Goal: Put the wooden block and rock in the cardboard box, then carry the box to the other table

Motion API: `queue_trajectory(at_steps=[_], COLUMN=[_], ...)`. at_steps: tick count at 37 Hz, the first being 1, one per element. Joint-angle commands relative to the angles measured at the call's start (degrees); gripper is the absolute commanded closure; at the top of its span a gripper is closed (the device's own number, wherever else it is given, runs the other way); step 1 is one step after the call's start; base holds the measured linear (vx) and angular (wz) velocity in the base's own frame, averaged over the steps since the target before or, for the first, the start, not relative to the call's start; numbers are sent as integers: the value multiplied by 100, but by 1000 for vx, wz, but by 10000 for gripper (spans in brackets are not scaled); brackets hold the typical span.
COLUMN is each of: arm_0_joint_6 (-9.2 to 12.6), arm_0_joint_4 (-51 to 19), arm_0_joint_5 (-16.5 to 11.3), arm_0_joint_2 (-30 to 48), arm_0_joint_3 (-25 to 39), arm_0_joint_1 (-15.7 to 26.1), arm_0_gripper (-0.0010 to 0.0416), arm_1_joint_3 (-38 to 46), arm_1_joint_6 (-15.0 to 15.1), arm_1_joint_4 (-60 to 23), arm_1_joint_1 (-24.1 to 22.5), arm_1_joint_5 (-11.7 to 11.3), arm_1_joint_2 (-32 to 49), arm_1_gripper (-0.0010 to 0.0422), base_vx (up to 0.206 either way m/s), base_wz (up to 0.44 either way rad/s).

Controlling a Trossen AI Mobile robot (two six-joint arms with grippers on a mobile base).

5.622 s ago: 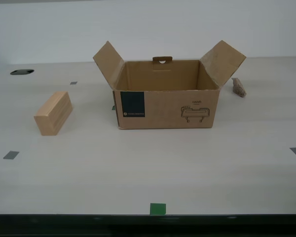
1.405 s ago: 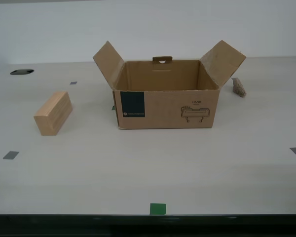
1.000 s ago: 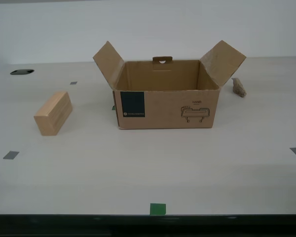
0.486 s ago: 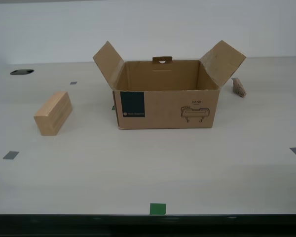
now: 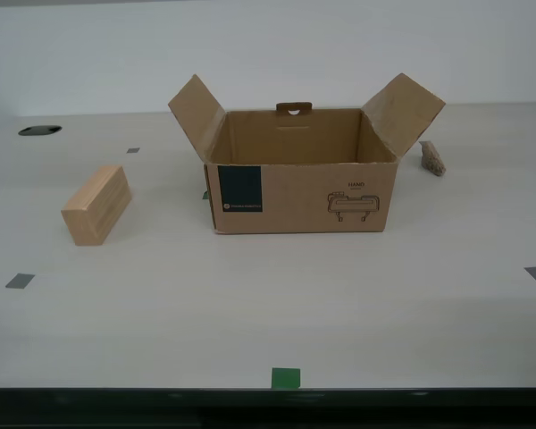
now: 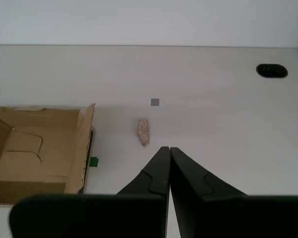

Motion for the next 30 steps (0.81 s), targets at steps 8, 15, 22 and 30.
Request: queue_trajectory(at_steps=[8, 15, 22, 30], arm_0_joint_6=[15, 15, 15, 15], arm_0_joint_4=[2, 0, 2, 2], arm_0_joint_5=[-13, -13, -13, -13], arm_0_joint_2=[-2, -2, -2, -2], arm_0_joint_3=[2, 2, 2, 2], arm_0_joint_1=[-2, -2, -2, -2], arm_0_gripper=[406, 406, 406, 406], arm_1_joint_3=[4, 4, 4, 4], arm_1_joint_6=[17, 17, 17, 17], arm_1_joint_4=[0, 4, 4, 2], arm_1_joint_1=[2, 2, 2, 2], arm_1_joint_5=[22, 22, 22, 22], arm_1_joint_2=[-2, -2, -2, -2], arm_1_gripper=[412, 412, 412, 412], base_vx=[0, 0, 0, 0], base_wz=[0, 0, 0, 0])
